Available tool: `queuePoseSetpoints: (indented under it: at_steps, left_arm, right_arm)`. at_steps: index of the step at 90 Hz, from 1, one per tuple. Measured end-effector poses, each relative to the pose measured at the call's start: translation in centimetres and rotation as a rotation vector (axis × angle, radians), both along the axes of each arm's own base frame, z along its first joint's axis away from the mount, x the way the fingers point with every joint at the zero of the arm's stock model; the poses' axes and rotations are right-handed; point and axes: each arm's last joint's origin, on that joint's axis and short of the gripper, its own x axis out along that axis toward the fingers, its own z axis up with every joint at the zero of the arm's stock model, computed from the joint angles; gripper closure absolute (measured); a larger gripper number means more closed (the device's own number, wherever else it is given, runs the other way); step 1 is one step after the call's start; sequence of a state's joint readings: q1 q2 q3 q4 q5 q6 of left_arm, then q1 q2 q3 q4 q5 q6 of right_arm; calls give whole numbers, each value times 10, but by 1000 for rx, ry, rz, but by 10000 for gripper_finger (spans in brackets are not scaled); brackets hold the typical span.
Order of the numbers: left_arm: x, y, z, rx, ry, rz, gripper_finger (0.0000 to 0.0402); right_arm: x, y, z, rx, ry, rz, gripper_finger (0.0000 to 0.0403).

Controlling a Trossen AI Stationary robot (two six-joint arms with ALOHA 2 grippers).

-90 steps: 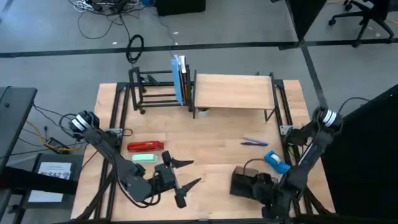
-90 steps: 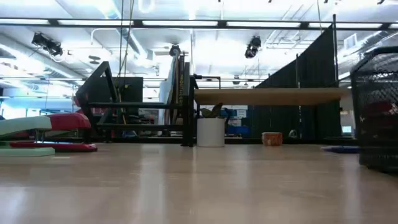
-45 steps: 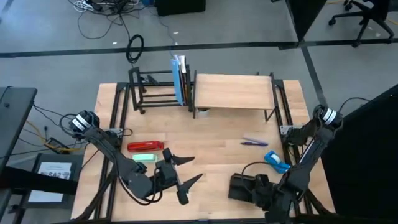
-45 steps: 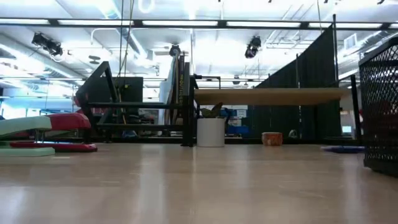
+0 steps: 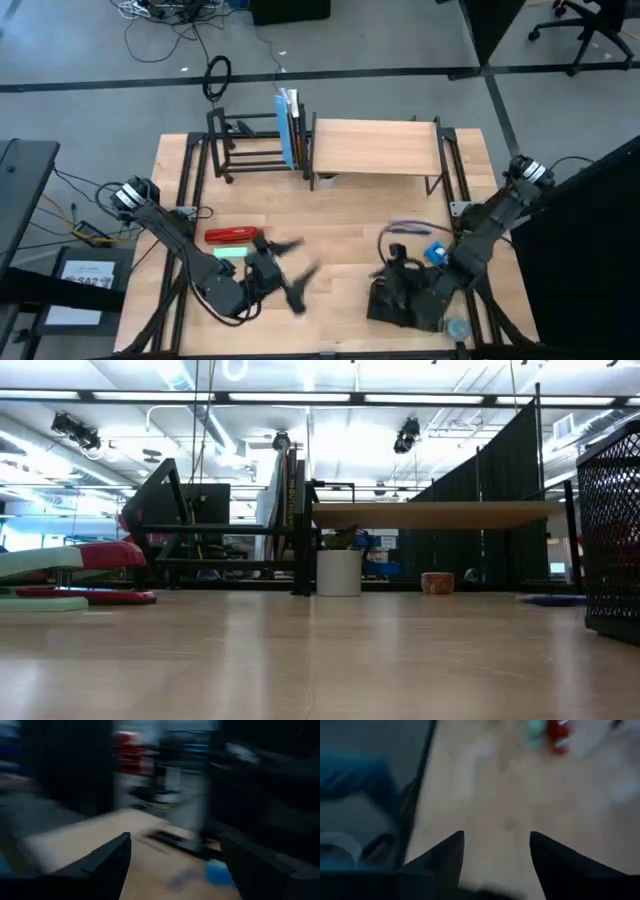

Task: Stock shelves
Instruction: Remove the blue book from the black bookshelf

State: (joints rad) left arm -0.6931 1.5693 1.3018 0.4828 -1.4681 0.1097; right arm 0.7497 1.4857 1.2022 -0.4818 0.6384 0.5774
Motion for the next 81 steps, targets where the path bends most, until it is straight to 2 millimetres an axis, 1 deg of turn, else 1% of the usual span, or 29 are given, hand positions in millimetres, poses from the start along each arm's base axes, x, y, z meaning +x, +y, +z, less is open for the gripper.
queuePoseSetpoints:
  at_steps: [4,10,17,27,35,43,48,52,59,63,71,77,81]
  left_arm:
    - [-5,13,20,4,18,78,117]
    - [-12,35,47,3,27,146,117]
    - [-22,60,69,-6,25,208,117]
    - [-40,92,89,-18,15,281,118]
    - [-50,104,96,-39,-12,304,129]
    - [-50,105,93,-48,-25,305,153]
    - [-46,100,86,-45,-36,263,171]
    - [-42,95,80,-50,-63,163,185]
    - [-31,89,66,-120,-98,-99,206]
    - [-24,92,57,-155,-71,-166,216]
    - [-18,107,38,-174,34,-90,232]
    - [-17,125,25,-197,97,13,241]
    - [-20,138,19,-225,133,73,245]
  right_arm:
    - [7,-2,-5,16,-15,-22,206]
    - [18,-1,-11,37,-25,-35,208]
    - [27,4,-20,47,-37,-35,211]
    - [37,17,-39,46,-33,-11,215]
    - [45,29,-52,74,-50,12,217]
    - [51,40,-65,95,-68,33,218]
    - [55,45,-72,103,-81,44,218]
    - [58,49,-77,111,-93,48,218]
    - [60,50,-80,123,-101,54,220]
    - [61,50,-79,127,-104,55,222]
    - [62,49,-78,132,-112,58,228]
    - [63,49,-77,135,-115,67,231]
    - [63,48,-77,134,-116,67,233]
